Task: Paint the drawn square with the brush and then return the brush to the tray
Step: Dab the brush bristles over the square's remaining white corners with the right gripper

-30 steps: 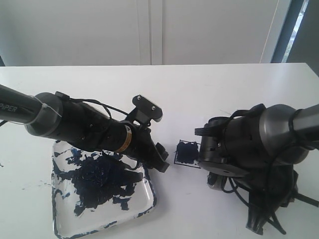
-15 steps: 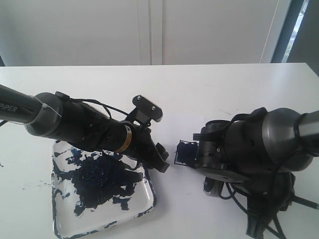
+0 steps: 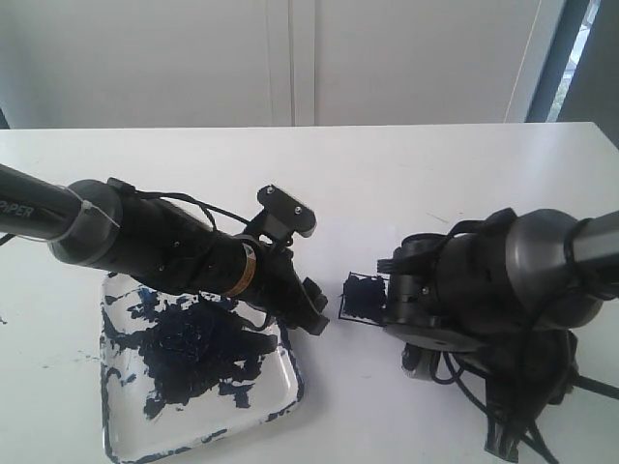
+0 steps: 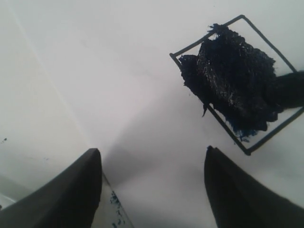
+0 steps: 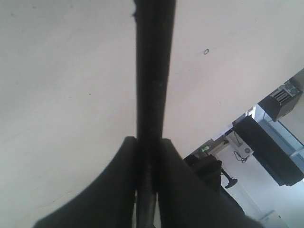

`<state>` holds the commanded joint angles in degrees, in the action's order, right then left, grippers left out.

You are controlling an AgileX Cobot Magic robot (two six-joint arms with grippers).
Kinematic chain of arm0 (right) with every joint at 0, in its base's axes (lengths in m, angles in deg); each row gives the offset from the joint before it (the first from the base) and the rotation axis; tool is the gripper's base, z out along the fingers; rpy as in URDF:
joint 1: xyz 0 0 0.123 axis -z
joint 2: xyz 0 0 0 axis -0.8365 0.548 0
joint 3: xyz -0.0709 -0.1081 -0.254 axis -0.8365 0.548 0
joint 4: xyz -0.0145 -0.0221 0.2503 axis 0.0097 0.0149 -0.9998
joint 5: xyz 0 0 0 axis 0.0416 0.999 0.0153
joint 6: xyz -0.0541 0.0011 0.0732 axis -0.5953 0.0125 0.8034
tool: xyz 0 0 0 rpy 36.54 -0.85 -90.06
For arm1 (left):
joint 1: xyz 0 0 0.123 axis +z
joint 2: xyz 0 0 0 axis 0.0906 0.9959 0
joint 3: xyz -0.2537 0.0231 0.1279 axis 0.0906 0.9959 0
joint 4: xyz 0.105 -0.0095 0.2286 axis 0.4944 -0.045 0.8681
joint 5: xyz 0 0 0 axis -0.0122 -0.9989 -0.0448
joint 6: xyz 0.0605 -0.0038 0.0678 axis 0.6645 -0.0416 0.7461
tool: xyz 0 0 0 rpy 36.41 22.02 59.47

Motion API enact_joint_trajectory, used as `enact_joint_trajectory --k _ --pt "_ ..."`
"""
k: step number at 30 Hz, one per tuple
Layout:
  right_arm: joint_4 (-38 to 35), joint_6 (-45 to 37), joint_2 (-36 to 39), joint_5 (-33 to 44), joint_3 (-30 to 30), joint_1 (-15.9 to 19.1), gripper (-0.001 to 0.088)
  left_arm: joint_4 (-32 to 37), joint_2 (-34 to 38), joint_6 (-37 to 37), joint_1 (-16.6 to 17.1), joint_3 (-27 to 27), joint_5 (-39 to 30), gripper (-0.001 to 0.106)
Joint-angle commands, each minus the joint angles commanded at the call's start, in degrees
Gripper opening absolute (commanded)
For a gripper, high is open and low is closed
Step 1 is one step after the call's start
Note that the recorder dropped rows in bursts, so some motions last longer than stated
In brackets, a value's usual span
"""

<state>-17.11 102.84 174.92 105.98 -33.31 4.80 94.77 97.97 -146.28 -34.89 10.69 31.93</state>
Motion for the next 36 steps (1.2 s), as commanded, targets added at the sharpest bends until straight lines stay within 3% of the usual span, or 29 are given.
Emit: enact_joint_trajectory --k 11,24,31,36 --pt "6.53 7.42 1.9 0.0 -0.45 0.0 0.0 0.0 0.0 0.0 0.0 0.0 0.1 0.066" --pt "8.42 7.53 2.94 0.0 -4.28 0.3 0.0 0.0 0.0 0.0 0.0 0.0 0.1 0.066" --pt "8.57 7.45 4.29 0.0 -4.4 3.41 0.0 0.0 0.0 0.0 0.0 0.0 0.1 0.066" --pt "8.72 7.28 4.74 0.0 -4.4 3.52 0.0 0.0 0.0 0.0 0.0 0.0 0.1 0.066"
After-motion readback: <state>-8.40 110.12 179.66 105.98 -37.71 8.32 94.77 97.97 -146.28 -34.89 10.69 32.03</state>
